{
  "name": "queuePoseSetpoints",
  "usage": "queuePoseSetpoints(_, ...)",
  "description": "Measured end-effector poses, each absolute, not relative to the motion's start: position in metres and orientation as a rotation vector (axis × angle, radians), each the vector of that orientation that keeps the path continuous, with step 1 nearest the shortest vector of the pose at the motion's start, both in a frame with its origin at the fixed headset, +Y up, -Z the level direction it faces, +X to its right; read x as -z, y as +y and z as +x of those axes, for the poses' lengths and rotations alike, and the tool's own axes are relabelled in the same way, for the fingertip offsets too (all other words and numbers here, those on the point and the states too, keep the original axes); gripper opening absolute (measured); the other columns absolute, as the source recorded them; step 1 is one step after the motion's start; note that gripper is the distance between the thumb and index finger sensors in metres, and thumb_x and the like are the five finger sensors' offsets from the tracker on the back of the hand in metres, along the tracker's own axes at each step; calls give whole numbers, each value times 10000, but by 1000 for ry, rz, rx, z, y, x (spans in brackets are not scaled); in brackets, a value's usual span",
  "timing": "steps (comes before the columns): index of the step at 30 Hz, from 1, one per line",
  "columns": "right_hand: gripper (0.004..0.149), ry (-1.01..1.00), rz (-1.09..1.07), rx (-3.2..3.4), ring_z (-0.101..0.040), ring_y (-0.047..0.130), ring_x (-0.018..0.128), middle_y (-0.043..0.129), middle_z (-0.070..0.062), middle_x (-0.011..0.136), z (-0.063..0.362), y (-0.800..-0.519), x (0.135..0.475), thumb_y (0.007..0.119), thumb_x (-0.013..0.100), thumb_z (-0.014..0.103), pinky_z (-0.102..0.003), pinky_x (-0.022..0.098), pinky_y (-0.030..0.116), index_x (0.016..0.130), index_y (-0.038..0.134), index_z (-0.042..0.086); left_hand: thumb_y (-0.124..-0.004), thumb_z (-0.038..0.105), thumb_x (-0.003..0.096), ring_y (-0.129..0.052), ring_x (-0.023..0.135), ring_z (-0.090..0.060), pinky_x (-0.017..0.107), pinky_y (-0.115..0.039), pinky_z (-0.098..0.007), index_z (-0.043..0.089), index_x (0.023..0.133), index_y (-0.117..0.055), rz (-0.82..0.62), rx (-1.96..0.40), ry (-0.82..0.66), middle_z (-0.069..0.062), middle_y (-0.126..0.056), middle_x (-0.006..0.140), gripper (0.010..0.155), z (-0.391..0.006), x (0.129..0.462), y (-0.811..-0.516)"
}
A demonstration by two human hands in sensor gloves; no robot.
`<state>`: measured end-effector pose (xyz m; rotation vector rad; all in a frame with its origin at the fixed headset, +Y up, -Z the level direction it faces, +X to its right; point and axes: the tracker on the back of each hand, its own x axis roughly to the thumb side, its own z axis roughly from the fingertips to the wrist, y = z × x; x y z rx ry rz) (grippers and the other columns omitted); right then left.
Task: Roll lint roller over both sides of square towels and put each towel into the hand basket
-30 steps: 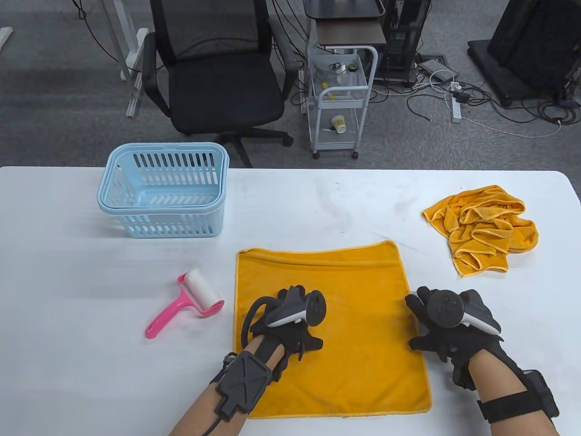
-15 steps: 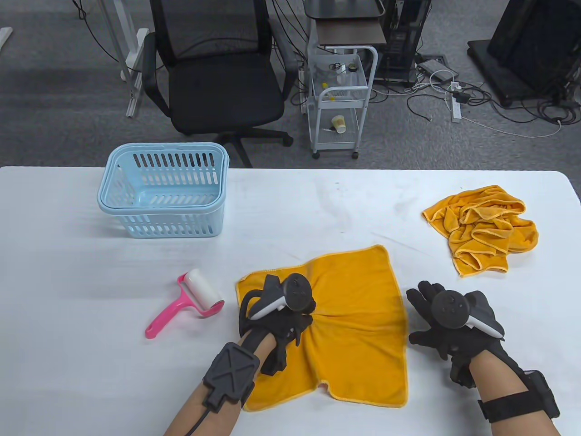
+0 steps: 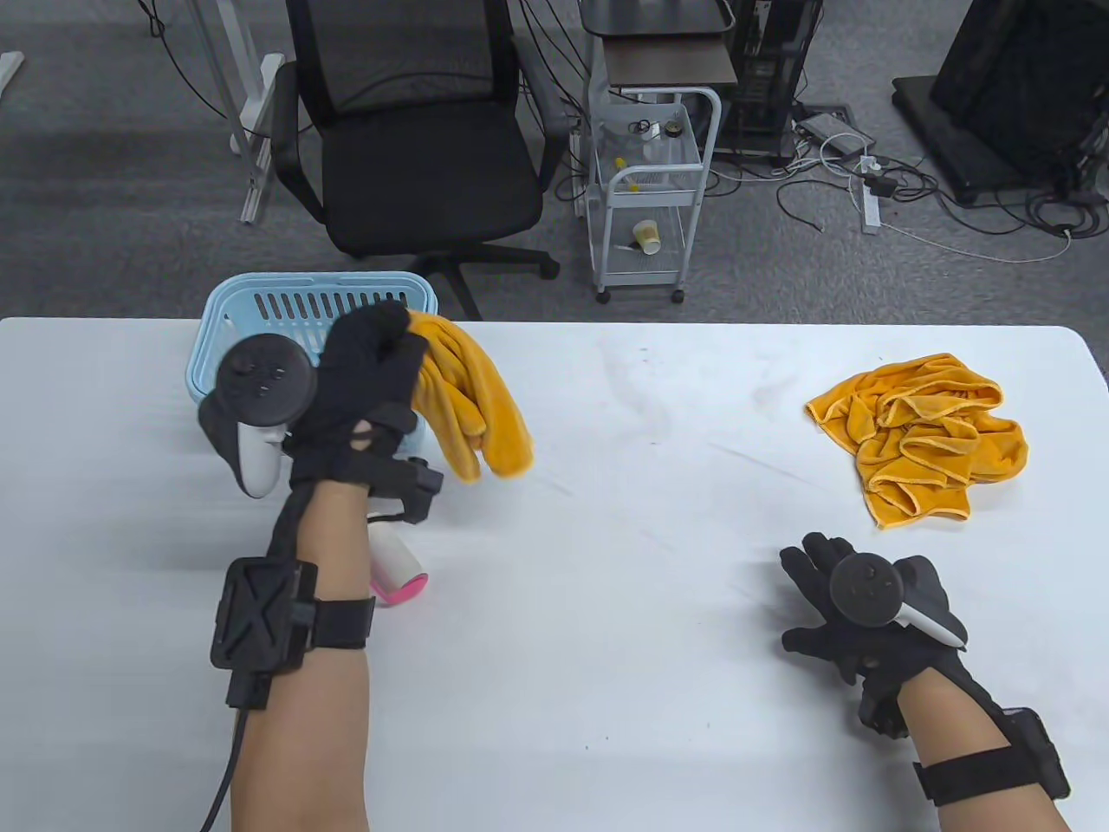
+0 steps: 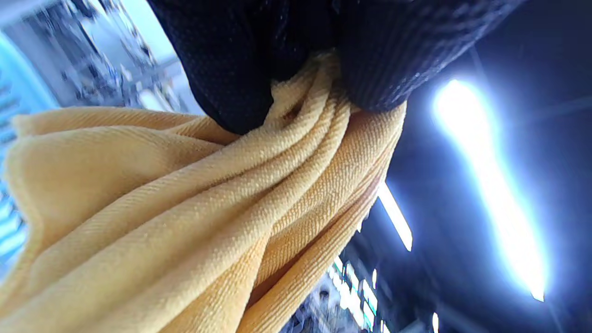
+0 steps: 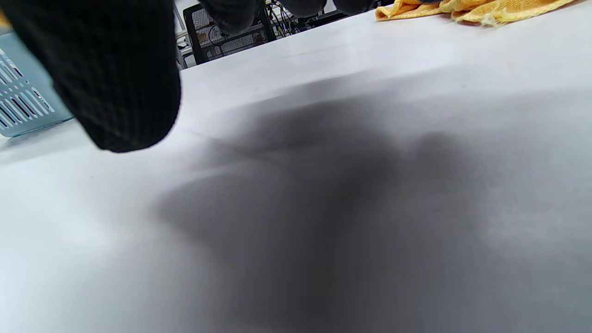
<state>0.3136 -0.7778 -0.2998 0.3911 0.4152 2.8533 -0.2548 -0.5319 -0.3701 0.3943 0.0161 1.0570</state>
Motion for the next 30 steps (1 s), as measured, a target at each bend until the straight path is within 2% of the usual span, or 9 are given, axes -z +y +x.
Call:
queuePoseSetpoints(3,954,417,387,-2854,-491,284,1078,265,-167,1171,314,-777,300,926,419,527,-735,704,402,1128,365,225,-822,375,571,-794,929,-215,725,-844,-372,404,916,-613,489,-1035,100,50,-608,1054,405,-282,378,-522)
queuePoseSetpoints(6,955,430,385,-2858,-494,286,1076,264,-168,1170,314,-778,300,925,419,529,-737,702,404,1128,364,223,-815,361,576,-749,965,-212,755,-807,-375,405,916,-584,518,-1015,189,58,-558,1073,414,-302,396,-531)
queuePoseSetpoints(8,955,445,384,-2859,-496,286,1075,263,-172,1170,314,-777,300,924,420,531,-737,702,404,1129,362,223,-802,330,576,-680,1071,-257,779,-712,-423,374,944,-593,425,-992,230,26,-482,1150,425,-309,415,-554)
queuePoseSetpoints(9,956,453,385,-2859,-496,284,1075,260,-172,1170,313,-777,300,924,421,530,-737,701,404,1130,361,221,-801,322,564,-570,1128,-329,775,-626,-472,333,980,-607,273,-973,266,-24,-386,1205,459,-310,427,-575)
queuePoseSetpoints(11,957,456,388,-2862,-498,284,1074,261,-174,1170,313,-777,300,924,421,531,-739,699,404,1130,361,221,-794,321,557,-387,1127,-378,761,-539,-514,314,1066,-528,161,-935,242,-59,-275,1213,575,-310,435,-605)
queuePoseSetpoints(14,958,466,389,-2864,-502,284,1073,257,-176,1170,313,-777,300,923,423,531,-739,699,403,1131,358,220,-792,333,555,-374,1129,-371,762,-508,-524,318,1062,-555,101,-870,246,-35,-316,1219,561,-303,435,-636)
queuePoseSetpoints(16,959,478,395,-2865,-504,285,1072,257,-177,1170,312,-778,301,923,423,532,-739,699,403,1132,359,217,-788,347,552,-369,1129,-375,761,-498,-530,316,1064,-555,86,-826,236,-41,-323,1218,563,-298,432,-642)
queuePoseSetpoints(23,960,494,418,-2880,-505,287,1072,259,-179,1170,307,-778,300,922,424,531,-739,697,405,1132,354,219,-785,385,544,-396,1129,-391,759,-491,-545,310,1063,-570,95,-692,123,-46,-363,1219,567,-269,416,-617)
queuePoseSetpoints(30,955,495,424,-2886,-502,291,1072,269,-176,1170,305,-781,301,918,425,533,-738,699,406,1131,357,218,-746,482,538,-457,1106,-481,748,-490,-615,266,1086,-549,108,-634,-3,-125,-405,1215,621,-215,372,-599)
